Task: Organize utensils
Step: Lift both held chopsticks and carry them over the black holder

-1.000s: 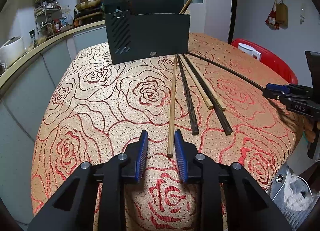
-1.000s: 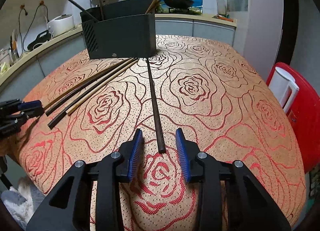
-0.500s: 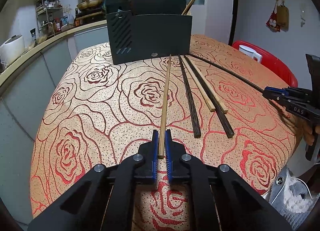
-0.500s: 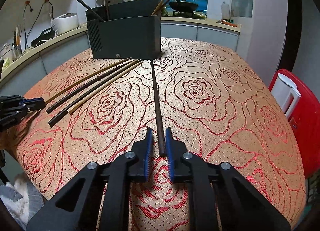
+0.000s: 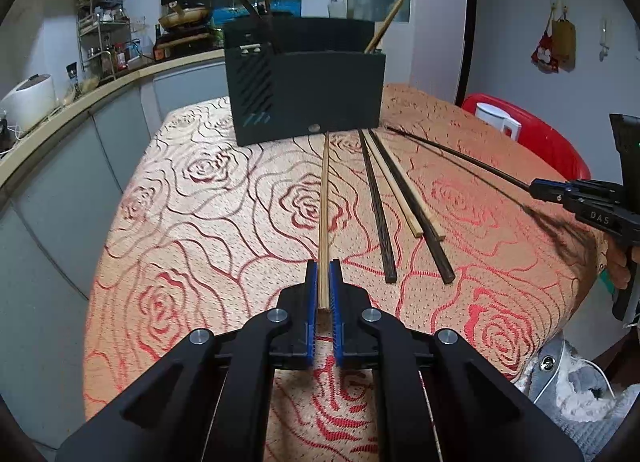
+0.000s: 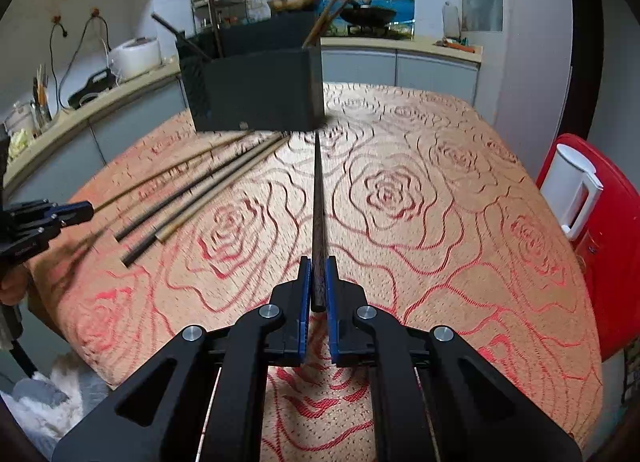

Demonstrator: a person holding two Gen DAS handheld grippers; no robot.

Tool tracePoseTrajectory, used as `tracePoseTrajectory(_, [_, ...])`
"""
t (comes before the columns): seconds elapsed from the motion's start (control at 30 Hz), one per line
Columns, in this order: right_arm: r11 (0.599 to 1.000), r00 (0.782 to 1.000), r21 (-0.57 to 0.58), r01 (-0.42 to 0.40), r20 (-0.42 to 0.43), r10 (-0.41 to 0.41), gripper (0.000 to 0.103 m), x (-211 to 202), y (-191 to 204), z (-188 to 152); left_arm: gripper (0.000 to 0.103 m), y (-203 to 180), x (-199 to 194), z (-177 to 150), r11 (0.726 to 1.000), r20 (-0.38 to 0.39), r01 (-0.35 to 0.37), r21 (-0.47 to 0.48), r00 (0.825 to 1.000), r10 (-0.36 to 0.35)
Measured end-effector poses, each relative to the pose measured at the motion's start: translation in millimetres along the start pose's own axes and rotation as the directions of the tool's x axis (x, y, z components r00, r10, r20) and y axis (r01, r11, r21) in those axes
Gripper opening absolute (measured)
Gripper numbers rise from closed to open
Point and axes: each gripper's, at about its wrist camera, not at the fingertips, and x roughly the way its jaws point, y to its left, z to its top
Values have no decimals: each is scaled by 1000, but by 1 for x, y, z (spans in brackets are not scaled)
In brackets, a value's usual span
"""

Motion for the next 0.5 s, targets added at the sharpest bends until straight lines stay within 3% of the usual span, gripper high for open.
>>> tracePoseTrajectory(0.27, [998, 991, 40, -55, 127, 49, 8, -45, -3, 25, 6, 2, -36, 21, 1000, 83, -17, 6, 996, 17])
tracePoseTrajectory(0.5, [997, 974, 38, -73, 220, 63, 8, -74, -5, 49, 6, 9, -71, 49, 999, 191, -38, -19, 981, 41])
